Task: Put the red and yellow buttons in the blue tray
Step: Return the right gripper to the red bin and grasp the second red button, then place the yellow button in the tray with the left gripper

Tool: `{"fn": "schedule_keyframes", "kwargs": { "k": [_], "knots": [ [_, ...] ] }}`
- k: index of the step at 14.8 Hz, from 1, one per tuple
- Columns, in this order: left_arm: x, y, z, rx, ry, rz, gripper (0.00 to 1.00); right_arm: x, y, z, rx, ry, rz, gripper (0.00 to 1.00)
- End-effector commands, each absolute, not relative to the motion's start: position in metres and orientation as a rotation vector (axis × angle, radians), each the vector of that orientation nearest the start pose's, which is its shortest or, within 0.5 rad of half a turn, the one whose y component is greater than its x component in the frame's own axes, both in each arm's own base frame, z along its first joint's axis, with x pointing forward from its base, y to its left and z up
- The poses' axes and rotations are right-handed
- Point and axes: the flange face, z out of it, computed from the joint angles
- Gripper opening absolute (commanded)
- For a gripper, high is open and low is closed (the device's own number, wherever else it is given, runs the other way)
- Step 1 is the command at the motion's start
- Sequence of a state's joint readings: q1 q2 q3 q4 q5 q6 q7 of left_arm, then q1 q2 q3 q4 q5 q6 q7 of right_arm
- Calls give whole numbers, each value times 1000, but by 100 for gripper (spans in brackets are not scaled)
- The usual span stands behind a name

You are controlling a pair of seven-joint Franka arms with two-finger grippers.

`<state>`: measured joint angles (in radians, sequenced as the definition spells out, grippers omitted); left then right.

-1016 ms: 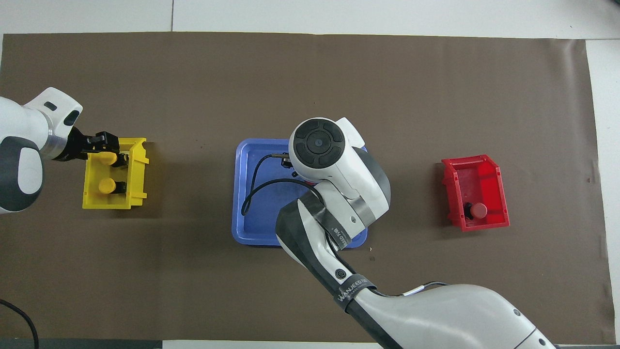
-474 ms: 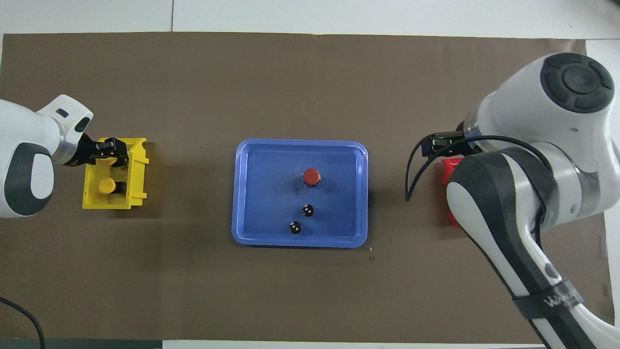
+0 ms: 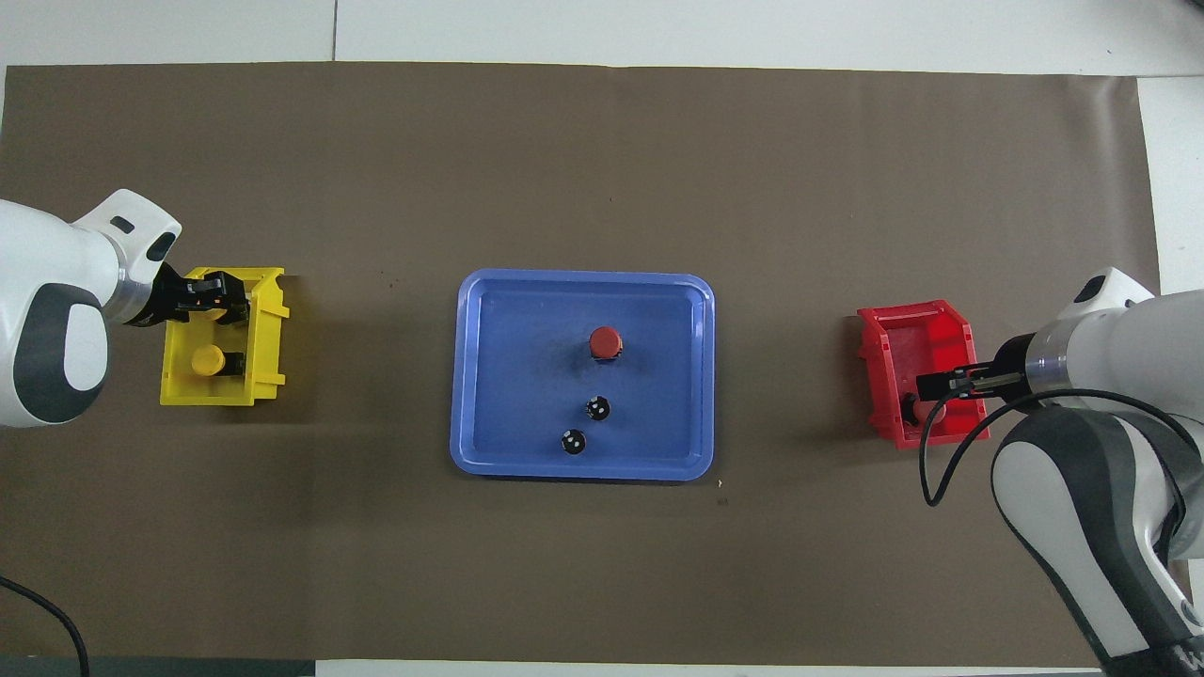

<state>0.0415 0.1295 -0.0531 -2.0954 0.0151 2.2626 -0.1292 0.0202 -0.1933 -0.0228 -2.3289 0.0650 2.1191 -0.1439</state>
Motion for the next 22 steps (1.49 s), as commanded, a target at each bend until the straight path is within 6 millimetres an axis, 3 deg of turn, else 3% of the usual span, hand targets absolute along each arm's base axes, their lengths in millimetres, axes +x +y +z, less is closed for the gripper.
{"fn": "schedule_keyframes", "kwargs": {
  "k": [1, 2, 3, 5, 6, 9, 11, 13, 17, 19, 22],
  "knots": [
    [561, -4, 366, -3144, -210, -94, 32, 467, 2, 396, -3064, -225, -8, 80],
    [561, -3, 366, -3144, -210, -94, 12, 468, -3, 390, -3064, -227, 5, 79],
    [561, -2, 366, -3143, -212, -86, 5, 468, -7, 385, -3064, -212, 18, 79],
    [566, -2, 374, -3143, -215, -69, 2, 470, -7, 385, -3067, -213, -11, 77],
    [572, -3, 387, -3143, -214, -43, 2, 470, -8, 381, -3069, -216, -28, 76],
    [586, -11, 457, -3133, -214, 94, 3, 468, -8, 365, -3071, -219, -19, 75],
    [598, -27, 471, -3123, -318, 70, 3, 468, -8, 364, -3071, -219, -23, 74],
    [602, -72, 473, -3126, -430, -34, 3, 465, -8, 361, -3070, -219, -9, 73],
    [573, -222, 458, -3123, -676, -103, 3, 458, -9, 354, -3067, -243, 11, 72],
    [550, -284, 446, -3121, -722, -89, 3, 458, -9, 355, -3068, -238, 2, 72],
    [514, -349, 424, -3115, -674, -38, 3, 457, -19, 342, -3064, -251, 39, 69]
  ]
}}
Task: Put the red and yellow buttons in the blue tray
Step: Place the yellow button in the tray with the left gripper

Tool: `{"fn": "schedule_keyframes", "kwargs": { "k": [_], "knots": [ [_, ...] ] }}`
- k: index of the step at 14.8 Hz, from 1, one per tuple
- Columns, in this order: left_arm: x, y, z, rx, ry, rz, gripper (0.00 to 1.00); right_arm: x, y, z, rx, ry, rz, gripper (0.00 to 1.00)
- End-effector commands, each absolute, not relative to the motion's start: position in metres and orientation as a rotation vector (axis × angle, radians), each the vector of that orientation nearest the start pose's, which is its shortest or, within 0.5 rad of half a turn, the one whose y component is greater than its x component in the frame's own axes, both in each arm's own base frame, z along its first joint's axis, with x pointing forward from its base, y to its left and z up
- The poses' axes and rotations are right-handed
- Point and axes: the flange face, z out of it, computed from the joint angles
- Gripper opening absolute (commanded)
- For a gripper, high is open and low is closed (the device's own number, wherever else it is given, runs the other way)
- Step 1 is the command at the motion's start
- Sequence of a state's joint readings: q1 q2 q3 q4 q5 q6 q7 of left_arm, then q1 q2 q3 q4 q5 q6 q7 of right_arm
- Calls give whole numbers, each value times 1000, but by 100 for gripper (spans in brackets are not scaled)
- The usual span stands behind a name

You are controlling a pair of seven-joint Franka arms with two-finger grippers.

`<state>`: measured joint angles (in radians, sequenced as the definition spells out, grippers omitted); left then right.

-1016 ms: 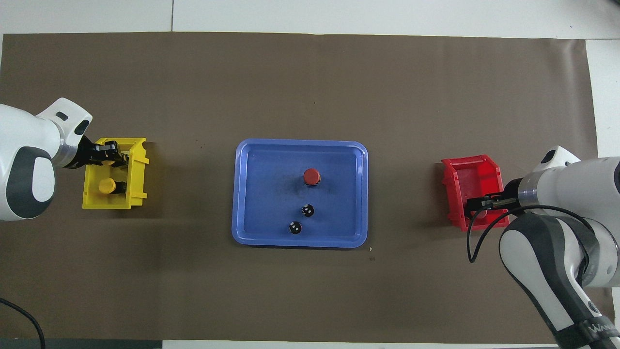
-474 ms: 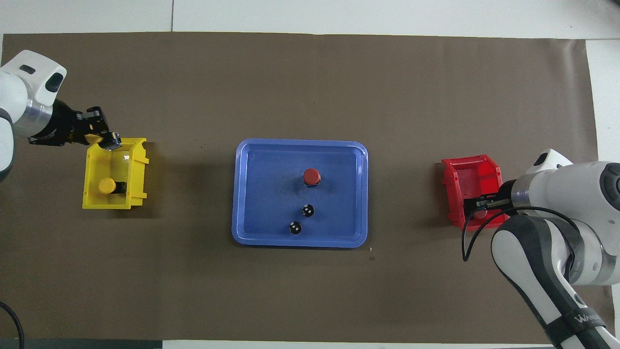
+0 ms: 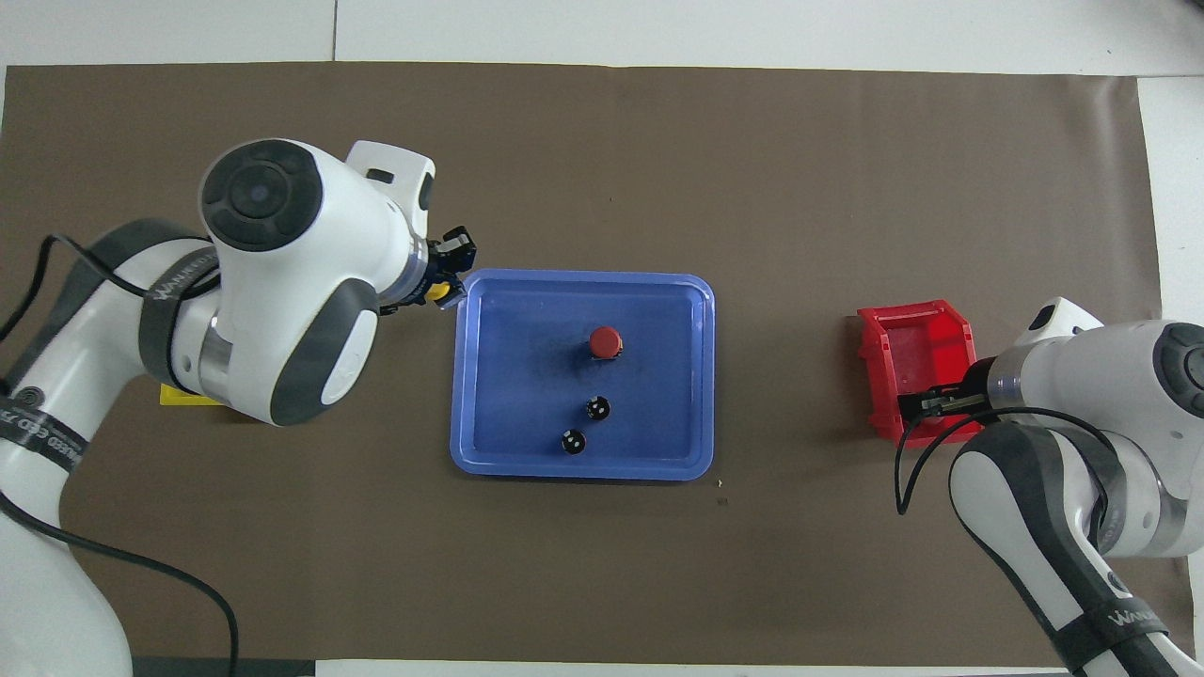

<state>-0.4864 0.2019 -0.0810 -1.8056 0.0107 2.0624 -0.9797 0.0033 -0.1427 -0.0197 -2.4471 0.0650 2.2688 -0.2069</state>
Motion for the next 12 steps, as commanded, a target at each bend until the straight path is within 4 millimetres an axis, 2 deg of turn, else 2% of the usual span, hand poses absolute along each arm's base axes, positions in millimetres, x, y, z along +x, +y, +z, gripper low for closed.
{"fn": "schedule_keyframes", "kwargs": {
  "k": [1, 3, 4, 6, 9, 10, 12],
  "knots": [
    [503, -360, 413, -3107, -642, -13, 2, 457, -19, 343, -3064, -251, 37, 68],
    [485, -379, 404, -3120, -595, -16, 3, 457, -18, 343, -3066, -250, 23, 66],
    [483, -385, 401, -3119, -627, -21, 3, 457, -18, 342, -3066, -253, 25, 64],
    [478, -403, 382, -3122, -639, -21, 3, 457, -17, 342, -3066, -250, 26, 50],
    [482, -404, 368, -3111, -642, -6, 4, 458, -14, 342, -3067, -246, 24, 31],
    [483, -404, 368, -3117, -648, -15, 14, 461, -14, 344, -3068, -241, 22, 26],
    [485, -404, 370, -3119, -679, -25, 32, 476, -15, 360, -3062, -244, 42, 26]
  ]
}}
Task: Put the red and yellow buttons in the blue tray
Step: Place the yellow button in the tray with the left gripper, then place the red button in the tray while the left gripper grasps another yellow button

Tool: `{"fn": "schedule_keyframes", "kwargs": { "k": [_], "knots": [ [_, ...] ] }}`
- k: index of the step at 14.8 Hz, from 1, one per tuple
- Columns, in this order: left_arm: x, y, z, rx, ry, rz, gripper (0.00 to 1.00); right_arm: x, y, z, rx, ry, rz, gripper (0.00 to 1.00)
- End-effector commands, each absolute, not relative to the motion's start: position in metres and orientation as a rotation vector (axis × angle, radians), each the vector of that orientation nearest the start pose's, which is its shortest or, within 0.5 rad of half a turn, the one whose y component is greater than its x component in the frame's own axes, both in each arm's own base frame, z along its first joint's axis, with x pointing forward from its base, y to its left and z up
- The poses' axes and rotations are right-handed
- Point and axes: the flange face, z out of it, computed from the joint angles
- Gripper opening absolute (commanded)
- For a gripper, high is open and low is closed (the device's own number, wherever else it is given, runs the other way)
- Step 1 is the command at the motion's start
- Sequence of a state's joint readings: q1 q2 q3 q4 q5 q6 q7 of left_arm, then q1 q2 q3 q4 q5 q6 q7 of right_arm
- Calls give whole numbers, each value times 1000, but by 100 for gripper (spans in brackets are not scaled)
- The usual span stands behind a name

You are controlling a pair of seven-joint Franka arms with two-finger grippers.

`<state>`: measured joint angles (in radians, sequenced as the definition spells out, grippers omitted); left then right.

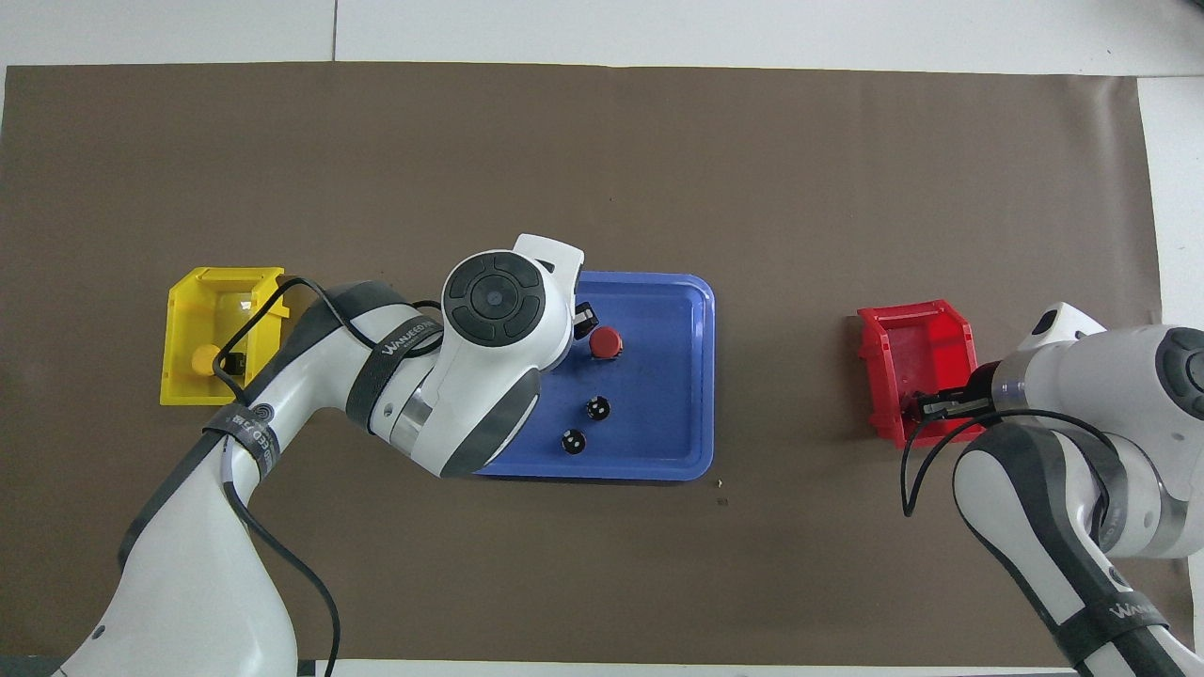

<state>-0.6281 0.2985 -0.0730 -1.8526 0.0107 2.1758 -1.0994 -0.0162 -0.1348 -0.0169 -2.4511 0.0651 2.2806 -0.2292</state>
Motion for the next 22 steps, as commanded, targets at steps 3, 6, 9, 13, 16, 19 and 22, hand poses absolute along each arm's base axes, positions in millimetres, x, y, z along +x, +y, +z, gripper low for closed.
{"fn": "schedule_keyframes", "kwargs": {
  "k": [3, 6, 9, 13, 16, 19, 22],
  "knots": [
    [487, -403, 372, -3106, -707, -19, 74, 525, -3, 422, -3044, -268, 153, 26],
    [486, -397, 390, -3063, -686, 17, 100, 561, 46, 469, -3065, -159, 190, 27],
    [510, -333, 436, -3051, -440, 91, 100, 568, 138, 480, -3085, 26, 103, 27],
    [555, -203, 469, -3075, -259, 148, 100, 563, 234, 453, -3046, 191, -39, 27],
    [567, -88, 477, -3095, -80, 224, 100, 554, 283, 424, -3049, 198, -44, 27],
    [553, -18, 449, -3120, -25, 157, 97, 550, 286, 399, -3049, 202, -49, 28],
    [545, 3, 438, -3127, 27, 108, 80, 546, 285, 379, -3042, 204, -73, 30]
  ]
}}
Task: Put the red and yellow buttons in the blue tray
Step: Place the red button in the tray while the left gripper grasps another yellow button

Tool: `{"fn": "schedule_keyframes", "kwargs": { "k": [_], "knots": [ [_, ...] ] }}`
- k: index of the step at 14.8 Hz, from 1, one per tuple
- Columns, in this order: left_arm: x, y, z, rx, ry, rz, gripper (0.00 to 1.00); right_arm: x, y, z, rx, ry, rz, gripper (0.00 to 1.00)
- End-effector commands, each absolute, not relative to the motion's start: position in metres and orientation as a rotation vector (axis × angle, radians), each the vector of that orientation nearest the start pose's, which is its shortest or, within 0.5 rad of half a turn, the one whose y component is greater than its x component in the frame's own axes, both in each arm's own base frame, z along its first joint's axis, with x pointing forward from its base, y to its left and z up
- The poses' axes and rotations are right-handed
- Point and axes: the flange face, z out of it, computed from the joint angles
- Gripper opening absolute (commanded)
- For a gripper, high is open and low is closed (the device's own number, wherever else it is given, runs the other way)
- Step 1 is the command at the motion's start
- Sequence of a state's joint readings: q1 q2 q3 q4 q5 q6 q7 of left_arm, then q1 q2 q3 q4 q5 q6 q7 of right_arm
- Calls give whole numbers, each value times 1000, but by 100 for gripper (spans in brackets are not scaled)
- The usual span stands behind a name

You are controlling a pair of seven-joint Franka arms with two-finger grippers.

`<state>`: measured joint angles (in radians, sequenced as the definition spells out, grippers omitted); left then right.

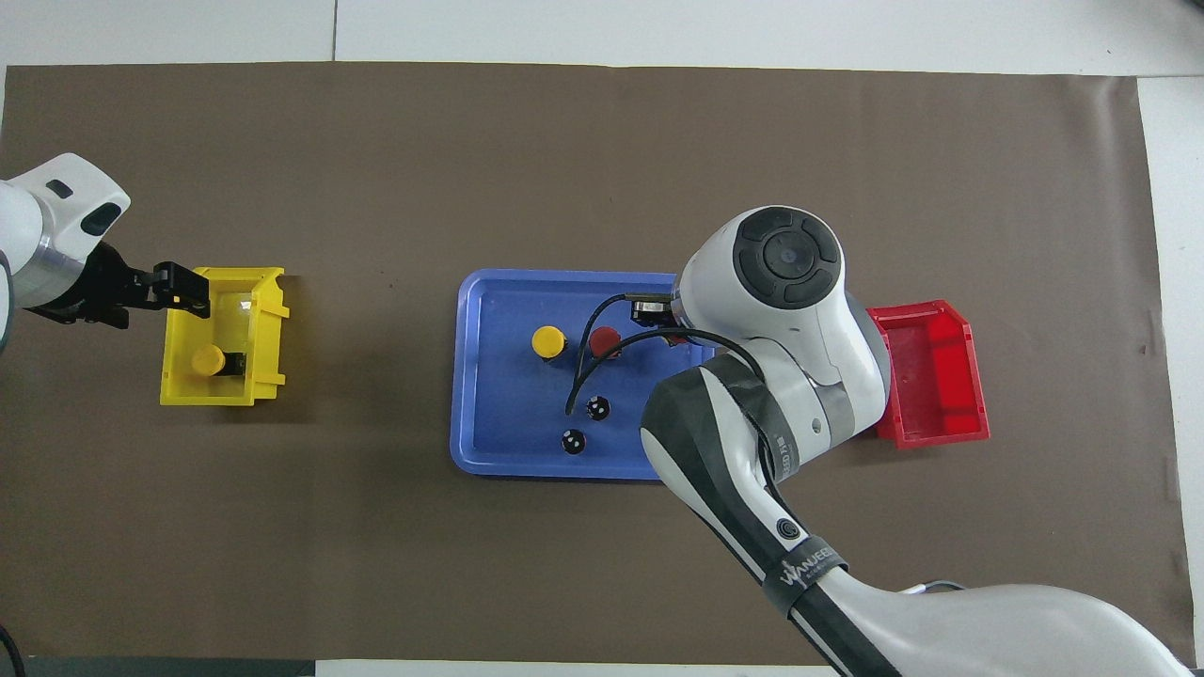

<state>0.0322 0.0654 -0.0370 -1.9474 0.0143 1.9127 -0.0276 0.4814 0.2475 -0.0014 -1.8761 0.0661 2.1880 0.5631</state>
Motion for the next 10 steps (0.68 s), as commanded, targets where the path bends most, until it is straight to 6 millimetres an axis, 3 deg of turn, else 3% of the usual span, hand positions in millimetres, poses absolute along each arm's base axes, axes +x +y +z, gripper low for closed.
{"fn": "schedule_keyframes", "kwargs": {
  "k": [1, 5, 8, 10],
  "knots": [
    [544, 4, 436, -3127, 32, 113, 80, 544, 283, 371, -3040, 206, -82, 30],
    [529, 3, 411, -3127, 20, 8, 77, 537, 287, 356, -3048, 198, -66, 35],
    [524, 4, 401, -3127, 20, 29, 77, 531, 297, 348, -3048, 208, -60, 48],
    [520, 3, 394, -3127, 18, 50, 77, 535, 295, 353, -3052, 213, -56, 94]
  ]
}}
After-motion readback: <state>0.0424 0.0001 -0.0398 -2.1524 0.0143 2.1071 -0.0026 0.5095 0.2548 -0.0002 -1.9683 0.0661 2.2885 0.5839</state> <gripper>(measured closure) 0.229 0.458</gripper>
